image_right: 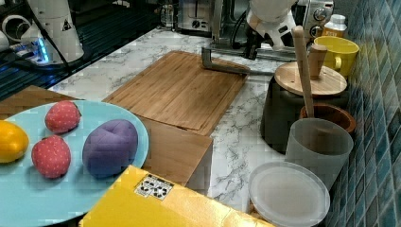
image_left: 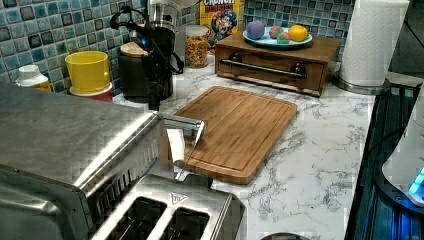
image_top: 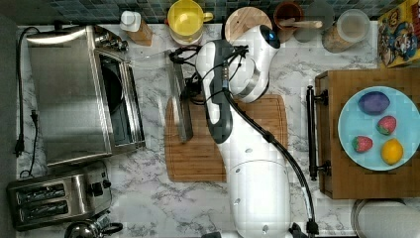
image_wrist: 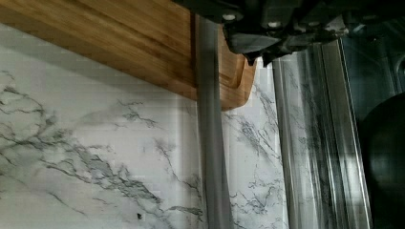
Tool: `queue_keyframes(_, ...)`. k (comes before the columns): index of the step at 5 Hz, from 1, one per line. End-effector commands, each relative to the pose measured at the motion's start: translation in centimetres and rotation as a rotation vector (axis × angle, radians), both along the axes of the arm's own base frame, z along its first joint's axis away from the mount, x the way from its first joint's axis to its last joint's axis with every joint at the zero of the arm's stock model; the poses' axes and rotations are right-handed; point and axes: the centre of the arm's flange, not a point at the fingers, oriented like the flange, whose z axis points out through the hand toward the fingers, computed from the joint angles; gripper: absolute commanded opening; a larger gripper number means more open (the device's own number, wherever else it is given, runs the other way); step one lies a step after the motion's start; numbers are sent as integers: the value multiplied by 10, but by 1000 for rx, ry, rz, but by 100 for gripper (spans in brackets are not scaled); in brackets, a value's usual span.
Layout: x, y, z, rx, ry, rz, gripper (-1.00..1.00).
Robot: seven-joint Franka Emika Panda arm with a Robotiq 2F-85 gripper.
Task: Close the oven.
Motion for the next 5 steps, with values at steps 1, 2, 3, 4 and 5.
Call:
queue_keyframes(1,4,65,30,-120,-90,48,-100)
queue_keyframes(2,7,66,27,-105,-54,69,-100)
queue_keyframes(3,5,79,8,-141,-8,131,-100)
queue_keyframes(4,2,84,5,-98,35,148,-100)
queue_keyframes(5,1,83,19,-47,24,107,-100)
